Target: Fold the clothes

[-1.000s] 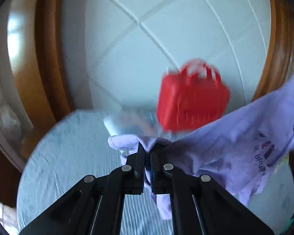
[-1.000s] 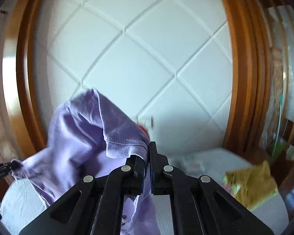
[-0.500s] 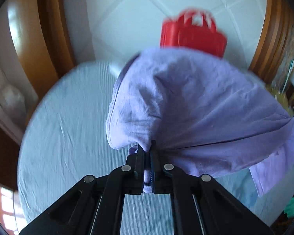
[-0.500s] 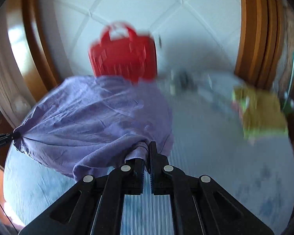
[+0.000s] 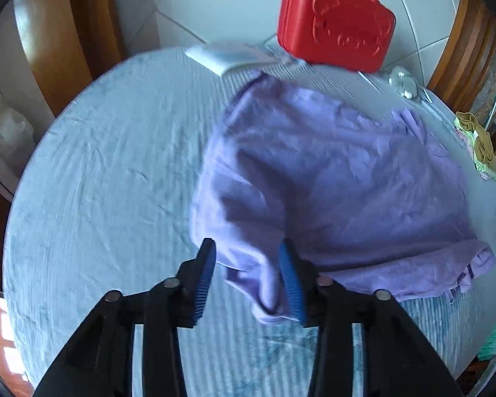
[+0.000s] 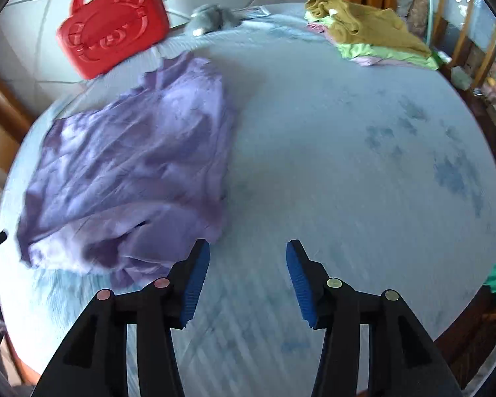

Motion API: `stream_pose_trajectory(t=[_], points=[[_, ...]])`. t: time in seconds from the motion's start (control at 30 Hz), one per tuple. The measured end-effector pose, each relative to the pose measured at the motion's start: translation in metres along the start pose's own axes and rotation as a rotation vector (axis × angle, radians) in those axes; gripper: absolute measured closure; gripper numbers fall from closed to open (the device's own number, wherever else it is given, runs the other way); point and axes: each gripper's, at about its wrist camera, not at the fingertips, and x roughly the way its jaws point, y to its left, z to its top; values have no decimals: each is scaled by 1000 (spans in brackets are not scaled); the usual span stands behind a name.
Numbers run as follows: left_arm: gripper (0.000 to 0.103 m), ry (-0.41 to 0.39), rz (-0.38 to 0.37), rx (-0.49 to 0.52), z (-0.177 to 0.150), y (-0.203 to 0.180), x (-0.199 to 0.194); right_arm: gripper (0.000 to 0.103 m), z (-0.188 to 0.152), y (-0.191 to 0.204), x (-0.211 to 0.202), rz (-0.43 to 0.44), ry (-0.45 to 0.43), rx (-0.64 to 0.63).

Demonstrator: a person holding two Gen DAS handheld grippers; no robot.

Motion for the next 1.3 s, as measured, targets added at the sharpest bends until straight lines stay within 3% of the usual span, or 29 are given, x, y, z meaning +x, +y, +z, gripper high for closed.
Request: stream_pose_trajectory(t=[0.23,0.57,0.63,0.73,0.77,0.8,0.83,1.03,1.13,1.2,1.3], points=[[61,68,1,2,-24,23,21,55,-45,45,23,79,82,-42],[62,119,-73,131,-31,-20,40,55,-51,72,41,33,57,-84],[100,153,-63,158,-32,-28,49,55,-48,75,45,8,41,-87],[100,150,-46,150,-31,-33,51,55,-42,84,55,-1,21,-101],[100,148,-39,148,-30,-33,49,65,-40,87,58,-10,14,-111],[101,146,-32,144,-30,-32,48,87,-38,93,60,-43,4,-141],[101,143,-23,135,-29,-30,44,101,-36,94,59,-49,5,-144],[101,114,-4,145,-33,-9,-5,100,-56,71,6,-32,35,-98],[99,154,-11,146,-43,1,-4,100,-70,56,-25,-19,52,-70],[99,184,2,136,-48,6,9,97,-79,42,-17,-50,111,-24],[99,213,-39,88,-50,13,12,89,-87,24,-10,-95,157,58]])
